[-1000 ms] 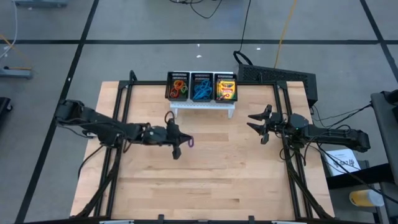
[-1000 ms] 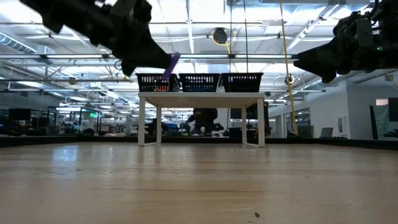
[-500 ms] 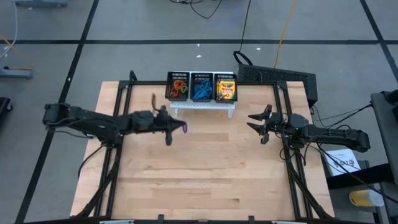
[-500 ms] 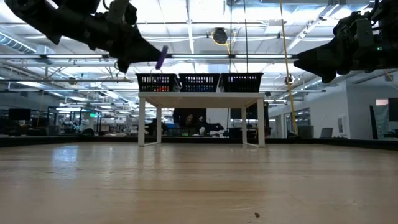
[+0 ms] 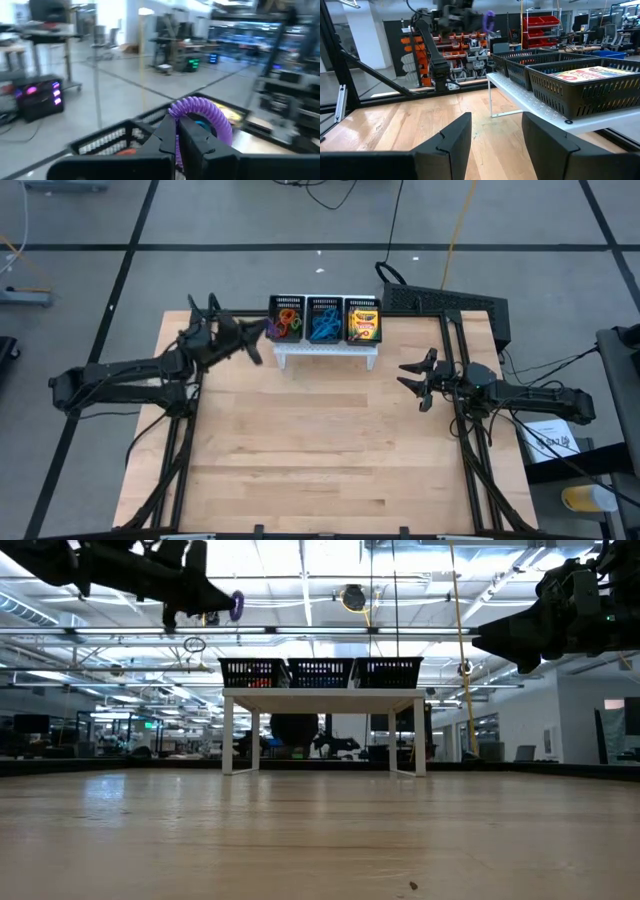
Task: Pick & Place Office Desk Supplies
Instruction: Put the purple spring keychain into the left black bin
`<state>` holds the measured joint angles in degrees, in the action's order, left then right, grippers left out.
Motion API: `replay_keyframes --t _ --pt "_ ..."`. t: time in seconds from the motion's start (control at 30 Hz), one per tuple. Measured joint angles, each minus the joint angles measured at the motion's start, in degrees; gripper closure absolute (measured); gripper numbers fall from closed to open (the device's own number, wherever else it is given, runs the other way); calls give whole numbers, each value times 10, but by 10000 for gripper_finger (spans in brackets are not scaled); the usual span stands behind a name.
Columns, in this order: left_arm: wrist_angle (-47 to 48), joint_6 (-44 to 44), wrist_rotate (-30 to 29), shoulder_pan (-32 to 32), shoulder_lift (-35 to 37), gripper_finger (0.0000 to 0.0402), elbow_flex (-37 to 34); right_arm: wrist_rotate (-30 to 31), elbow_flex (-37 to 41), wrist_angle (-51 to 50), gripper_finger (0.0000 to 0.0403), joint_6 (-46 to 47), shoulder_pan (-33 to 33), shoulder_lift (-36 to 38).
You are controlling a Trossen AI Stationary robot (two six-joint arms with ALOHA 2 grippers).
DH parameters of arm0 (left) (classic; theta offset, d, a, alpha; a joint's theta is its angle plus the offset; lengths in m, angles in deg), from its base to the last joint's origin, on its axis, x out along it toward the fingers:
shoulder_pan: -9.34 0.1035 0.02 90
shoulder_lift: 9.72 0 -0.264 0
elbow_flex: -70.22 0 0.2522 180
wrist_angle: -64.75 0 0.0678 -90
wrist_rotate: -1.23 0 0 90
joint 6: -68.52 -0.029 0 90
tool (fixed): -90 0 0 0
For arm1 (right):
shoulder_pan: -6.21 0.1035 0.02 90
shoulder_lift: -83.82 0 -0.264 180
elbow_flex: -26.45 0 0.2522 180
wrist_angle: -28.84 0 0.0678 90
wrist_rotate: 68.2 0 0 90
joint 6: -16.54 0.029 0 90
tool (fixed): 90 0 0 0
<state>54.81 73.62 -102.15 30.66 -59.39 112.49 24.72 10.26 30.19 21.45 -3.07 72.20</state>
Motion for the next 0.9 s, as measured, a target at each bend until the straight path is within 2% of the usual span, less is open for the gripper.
replay_keyframes --t 0.2,0.5,0.63,0.73,0.9 --pt "54 8 14 53 -74 397 50 0 0 0 238 0 0 0" --pt "79 -29 20 103 -206 397 182 0 0 0 238 0 0 0" --pt "125 -24 31 117 -259 392 228 0 0 0 238 0 0 0" --pt "149 -21 27 121 -290 396 243 0 0 0 238 0 0 0" --pt "137 -13 13 124 -310 387 244 0 0 0 238 0 0 0"
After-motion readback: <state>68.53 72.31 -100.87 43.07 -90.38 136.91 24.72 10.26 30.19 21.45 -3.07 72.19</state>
